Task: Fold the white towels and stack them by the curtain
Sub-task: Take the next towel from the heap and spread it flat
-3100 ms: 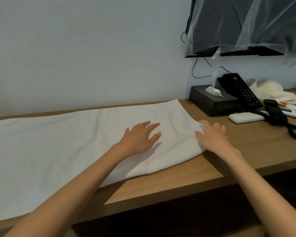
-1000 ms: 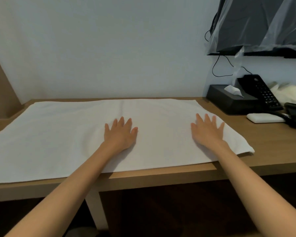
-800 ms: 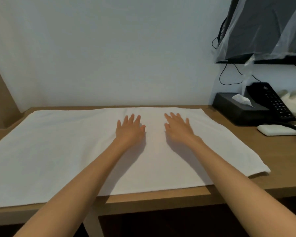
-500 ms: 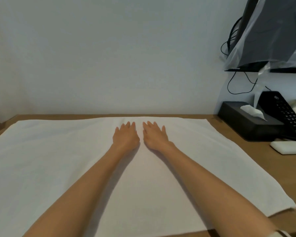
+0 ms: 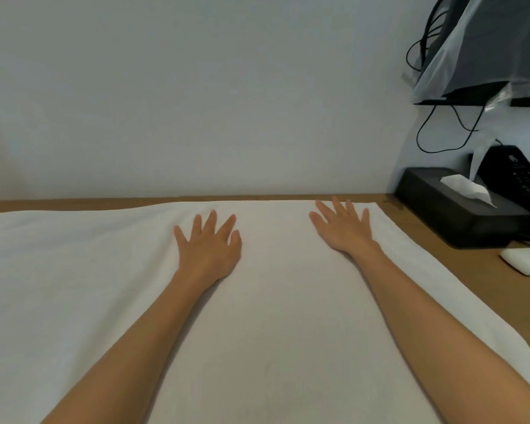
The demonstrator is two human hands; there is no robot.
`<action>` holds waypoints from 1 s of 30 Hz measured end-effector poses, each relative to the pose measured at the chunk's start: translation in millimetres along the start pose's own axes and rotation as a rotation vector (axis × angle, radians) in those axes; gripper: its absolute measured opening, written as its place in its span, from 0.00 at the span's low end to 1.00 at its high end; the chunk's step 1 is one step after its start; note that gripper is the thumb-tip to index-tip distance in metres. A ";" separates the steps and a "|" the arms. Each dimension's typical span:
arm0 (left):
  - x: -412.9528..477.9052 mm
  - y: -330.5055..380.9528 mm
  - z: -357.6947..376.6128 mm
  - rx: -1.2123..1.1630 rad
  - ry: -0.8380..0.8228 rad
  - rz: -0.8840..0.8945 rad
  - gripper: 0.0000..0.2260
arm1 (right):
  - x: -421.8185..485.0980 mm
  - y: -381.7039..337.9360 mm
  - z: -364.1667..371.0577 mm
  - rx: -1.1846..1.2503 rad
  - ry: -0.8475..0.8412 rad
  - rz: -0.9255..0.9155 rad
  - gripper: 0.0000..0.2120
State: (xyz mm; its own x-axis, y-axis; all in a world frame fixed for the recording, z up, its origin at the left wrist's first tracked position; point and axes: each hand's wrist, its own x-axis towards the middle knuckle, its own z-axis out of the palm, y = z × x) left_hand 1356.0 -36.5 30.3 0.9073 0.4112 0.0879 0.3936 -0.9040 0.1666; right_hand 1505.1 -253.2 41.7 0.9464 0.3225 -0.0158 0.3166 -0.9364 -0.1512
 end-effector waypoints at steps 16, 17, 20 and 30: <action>-2.3 5.8 -14.5 -0.007 -0.027 0.029 0.24 | -38.5 -106.0 -7.8 0.284 -0.019 -0.244 0.24; -4.5 -0.5 -17.0 -0.003 0.002 0.027 0.24 | -42.6 -122.0 -4.5 0.351 -0.037 -0.238 0.24; -8.2 -29.4 -28.1 -0.003 0.023 -0.015 0.23 | -53.9 -166.1 3.3 0.602 -0.032 -0.187 0.26; -14.2 -98.6 -28.1 -0.090 -0.046 -0.097 0.23 | -62.6 -226.7 38.1 0.142 0.025 -0.190 0.25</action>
State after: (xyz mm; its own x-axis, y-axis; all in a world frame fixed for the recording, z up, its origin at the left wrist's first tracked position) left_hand 1300.1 50.1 40.3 0.8722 0.4887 0.0220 0.4671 -0.8453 0.2594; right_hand 1371.7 -55.9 39.2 0.8726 0.4859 0.0505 0.4786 -0.8298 -0.2869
